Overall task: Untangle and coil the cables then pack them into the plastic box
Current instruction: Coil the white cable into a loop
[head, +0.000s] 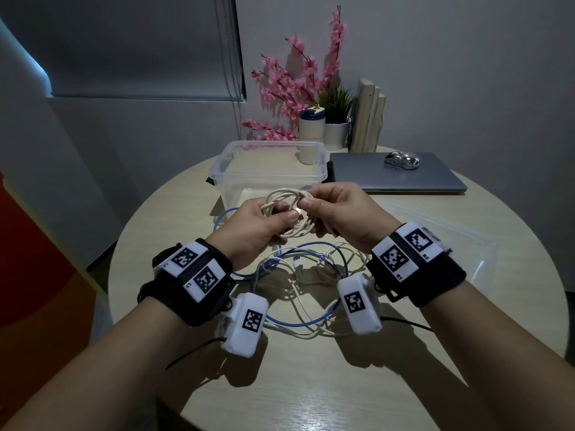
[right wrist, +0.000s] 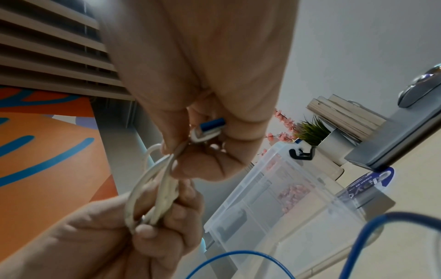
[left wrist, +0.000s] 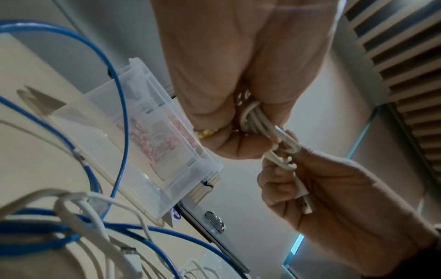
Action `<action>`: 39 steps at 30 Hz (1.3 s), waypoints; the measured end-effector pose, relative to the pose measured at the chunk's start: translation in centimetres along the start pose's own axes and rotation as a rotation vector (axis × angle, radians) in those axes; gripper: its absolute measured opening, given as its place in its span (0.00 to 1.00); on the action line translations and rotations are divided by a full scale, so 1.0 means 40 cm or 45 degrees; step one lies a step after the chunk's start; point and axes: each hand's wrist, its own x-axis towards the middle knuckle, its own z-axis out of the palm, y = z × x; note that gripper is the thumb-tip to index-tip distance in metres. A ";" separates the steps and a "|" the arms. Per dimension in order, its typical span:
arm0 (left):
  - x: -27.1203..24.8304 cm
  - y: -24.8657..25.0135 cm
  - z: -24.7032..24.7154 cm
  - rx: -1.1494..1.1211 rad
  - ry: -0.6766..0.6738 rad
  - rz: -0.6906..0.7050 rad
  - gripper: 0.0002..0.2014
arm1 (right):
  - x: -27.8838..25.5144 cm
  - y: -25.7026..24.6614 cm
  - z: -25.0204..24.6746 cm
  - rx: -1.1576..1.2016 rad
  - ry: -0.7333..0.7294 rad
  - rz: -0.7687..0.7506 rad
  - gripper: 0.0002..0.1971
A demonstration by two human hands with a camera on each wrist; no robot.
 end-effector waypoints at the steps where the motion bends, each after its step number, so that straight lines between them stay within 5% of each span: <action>1: 0.002 0.000 0.002 0.050 0.031 0.018 0.01 | -0.001 -0.003 0.001 -0.003 0.009 -0.008 0.07; 6: 0.008 0.011 0.003 0.179 0.086 0.048 0.12 | -0.005 -0.014 0.009 -0.021 0.061 -0.023 0.04; 12: 0.009 -0.003 0.010 0.237 0.146 0.026 0.07 | -0.002 -0.008 0.015 -0.043 0.174 0.031 0.04; 15: 0.007 -0.008 0.012 0.242 0.120 0.024 0.07 | -0.001 -0.008 0.012 0.003 0.169 0.069 0.12; 22: 0.010 0.000 0.004 0.275 -0.028 -0.009 0.07 | -0.004 -0.010 0.012 0.010 0.118 0.095 0.07; 30: -0.007 0.006 0.010 0.011 -0.245 -0.031 0.08 | -0.009 -0.015 0.002 0.011 0.114 0.142 0.09; 35: -0.009 -0.006 0.000 -0.113 -0.150 -0.008 0.19 | -0.004 -0.011 -0.005 0.014 0.208 0.154 0.05; 39: -0.007 -0.018 0.001 -0.139 -0.076 0.052 0.15 | 0.000 -0.007 -0.008 0.008 0.252 0.139 0.06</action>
